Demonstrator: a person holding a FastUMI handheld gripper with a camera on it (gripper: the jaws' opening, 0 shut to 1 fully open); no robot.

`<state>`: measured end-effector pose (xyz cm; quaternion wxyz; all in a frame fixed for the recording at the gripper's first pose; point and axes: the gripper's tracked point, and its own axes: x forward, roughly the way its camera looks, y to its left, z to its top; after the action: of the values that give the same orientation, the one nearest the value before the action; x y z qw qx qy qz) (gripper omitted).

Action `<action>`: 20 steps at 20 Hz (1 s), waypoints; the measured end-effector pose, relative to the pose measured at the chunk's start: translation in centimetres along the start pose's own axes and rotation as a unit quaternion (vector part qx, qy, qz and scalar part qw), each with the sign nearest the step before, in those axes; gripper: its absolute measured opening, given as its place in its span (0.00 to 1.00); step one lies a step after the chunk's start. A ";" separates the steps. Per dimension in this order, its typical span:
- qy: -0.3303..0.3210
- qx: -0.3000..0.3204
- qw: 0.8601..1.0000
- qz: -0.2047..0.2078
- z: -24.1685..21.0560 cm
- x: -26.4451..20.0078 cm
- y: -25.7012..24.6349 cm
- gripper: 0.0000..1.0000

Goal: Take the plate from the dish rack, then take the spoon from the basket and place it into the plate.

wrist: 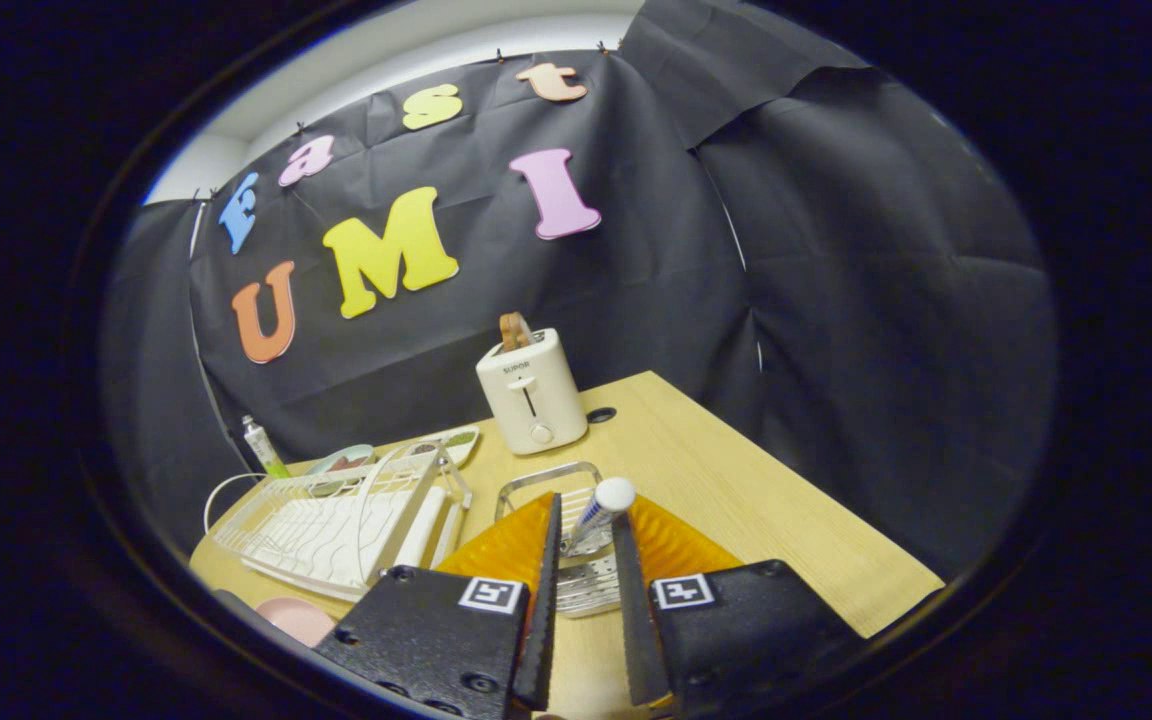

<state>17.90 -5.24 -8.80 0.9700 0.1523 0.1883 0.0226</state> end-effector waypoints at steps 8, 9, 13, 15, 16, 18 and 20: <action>-0.020 -0.059 0.998 0.006 4.7 -1.8 1.9 0.14; -0.028 -0.075 0.997 0.004 5.9 -2.5 2.2 0.14; -0.056 -0.120 0.991 0.017 10.0 -7.0 4.6 0.14; -0.059 -0.137 0.988 0.037 11.0 -9.2 6.7 0.14; -0.057 -0.145 0.986 0.050 11.2 -10.3 7.8 0.14; -0.042 -0.151 0.984 0.090 10.6 -12.1 10.9 0.14; -0.007 -0.157 0.979 0.133 8.8 -13.7 13.9 0.14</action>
<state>8.64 4.05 8.13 0.9715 0.0219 0.1534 0.1796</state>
